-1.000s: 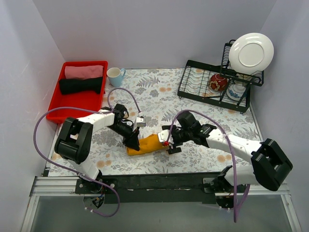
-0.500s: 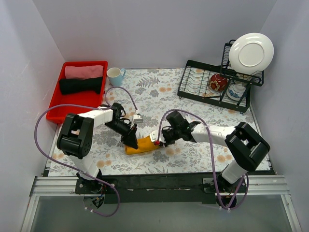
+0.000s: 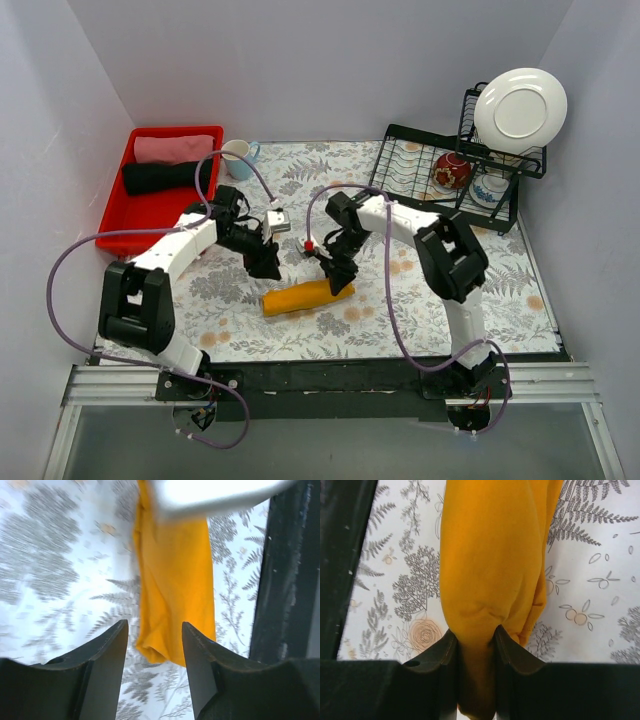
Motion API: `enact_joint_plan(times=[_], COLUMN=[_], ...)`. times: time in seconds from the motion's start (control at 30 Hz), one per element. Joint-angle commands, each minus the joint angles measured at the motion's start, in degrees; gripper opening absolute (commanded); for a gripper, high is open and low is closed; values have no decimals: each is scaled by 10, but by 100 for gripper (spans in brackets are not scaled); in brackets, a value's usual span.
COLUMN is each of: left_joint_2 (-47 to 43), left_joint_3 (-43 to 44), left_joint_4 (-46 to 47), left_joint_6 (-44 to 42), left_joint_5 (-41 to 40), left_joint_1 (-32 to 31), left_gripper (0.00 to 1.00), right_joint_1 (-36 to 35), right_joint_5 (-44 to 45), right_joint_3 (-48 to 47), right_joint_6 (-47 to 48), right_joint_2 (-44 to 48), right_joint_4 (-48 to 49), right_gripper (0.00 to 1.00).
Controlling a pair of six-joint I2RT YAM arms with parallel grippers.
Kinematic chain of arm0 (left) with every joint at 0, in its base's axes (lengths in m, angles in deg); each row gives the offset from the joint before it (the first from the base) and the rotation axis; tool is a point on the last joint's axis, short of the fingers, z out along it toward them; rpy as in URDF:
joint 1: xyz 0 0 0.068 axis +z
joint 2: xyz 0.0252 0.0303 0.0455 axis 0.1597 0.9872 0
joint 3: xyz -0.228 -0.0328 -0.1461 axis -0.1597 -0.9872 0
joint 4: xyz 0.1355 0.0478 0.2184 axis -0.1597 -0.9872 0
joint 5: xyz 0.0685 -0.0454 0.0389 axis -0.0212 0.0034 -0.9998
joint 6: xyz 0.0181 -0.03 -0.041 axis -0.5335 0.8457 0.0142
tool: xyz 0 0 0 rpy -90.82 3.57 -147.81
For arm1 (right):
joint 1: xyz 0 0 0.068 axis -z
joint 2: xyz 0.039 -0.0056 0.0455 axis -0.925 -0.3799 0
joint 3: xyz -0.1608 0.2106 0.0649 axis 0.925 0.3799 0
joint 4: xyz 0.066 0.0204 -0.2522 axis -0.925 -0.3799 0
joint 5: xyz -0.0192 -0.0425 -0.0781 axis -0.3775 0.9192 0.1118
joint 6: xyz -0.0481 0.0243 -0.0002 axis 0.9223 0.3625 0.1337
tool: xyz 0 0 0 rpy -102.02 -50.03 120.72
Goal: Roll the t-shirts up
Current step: Roll the T-shirt to the center of the board.
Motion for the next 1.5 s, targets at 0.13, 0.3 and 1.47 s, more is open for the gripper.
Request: enact_joint_plan(times=[0.13, 0.3, 1.47], left_joint_2=[-122, -170, -241], left_joint_3=[10, -61, -257], left_joint_4=[30, 95, 355], left_joint_6=[-34, -42, -12], left_joint_5=[-35, -99, -278], left_joint_1=[-81, -181, -352], left_gripper=[50, 51, 54], right_joint_1=[10, 18, 70], right_joint_5=[-81, -106, -190], right_joint_3=[-105, -92, -118], right_joint_6=[-50, -73, -159], right_joint_2=[-145, -175, -349], right_joint_4=[-193, -194, -194], right_gripper=[9, 9, 8])
